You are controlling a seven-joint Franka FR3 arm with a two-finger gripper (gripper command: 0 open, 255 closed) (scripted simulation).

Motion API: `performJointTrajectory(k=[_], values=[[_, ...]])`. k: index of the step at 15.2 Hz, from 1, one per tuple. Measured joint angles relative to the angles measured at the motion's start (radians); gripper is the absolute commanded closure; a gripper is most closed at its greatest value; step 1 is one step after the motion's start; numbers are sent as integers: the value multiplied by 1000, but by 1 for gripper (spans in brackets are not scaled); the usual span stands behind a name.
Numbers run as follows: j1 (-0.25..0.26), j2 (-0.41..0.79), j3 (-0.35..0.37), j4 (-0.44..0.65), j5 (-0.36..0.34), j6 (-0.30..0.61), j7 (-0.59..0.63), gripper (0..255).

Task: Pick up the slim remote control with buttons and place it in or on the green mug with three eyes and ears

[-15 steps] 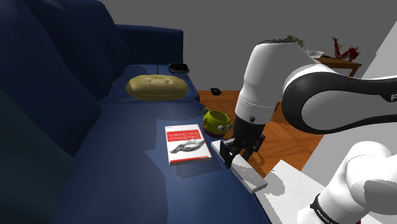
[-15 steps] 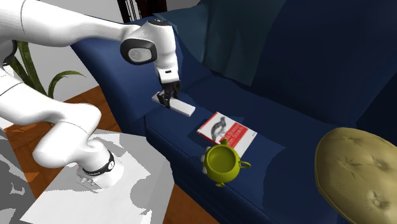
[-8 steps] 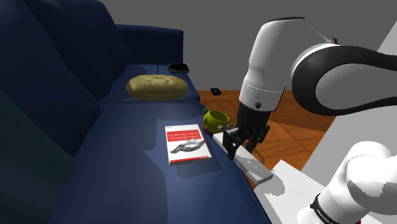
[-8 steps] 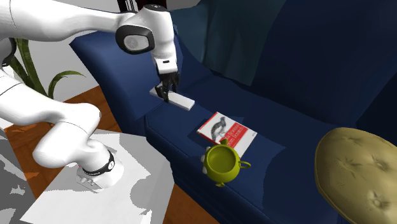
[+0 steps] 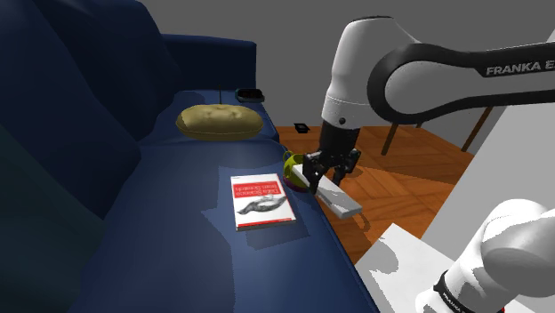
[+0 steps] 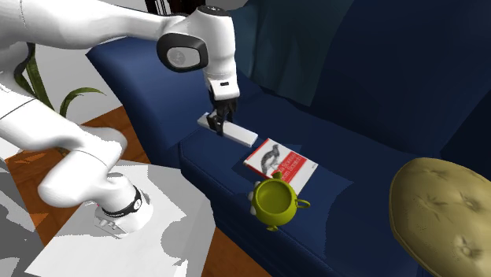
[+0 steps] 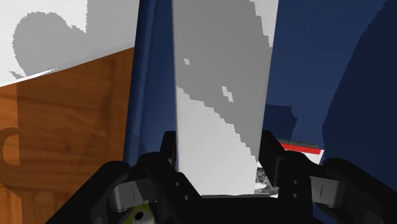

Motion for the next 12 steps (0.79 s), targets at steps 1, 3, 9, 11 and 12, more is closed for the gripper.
performJointTrajectory(k=[1, 3, 9, 11, 12], values=[[-12, 20, -9, 9, -12, 9, -15, 255], [-40, 65, -32, 42, -39, 15, -48, 255], [-109, 202, -88, 152, -110, 27, -131, 255], [-131, 272, -101, 212, -138, 34, -151, 255], [-141, 296, -109, 233, -148, 35, -164, 255]])
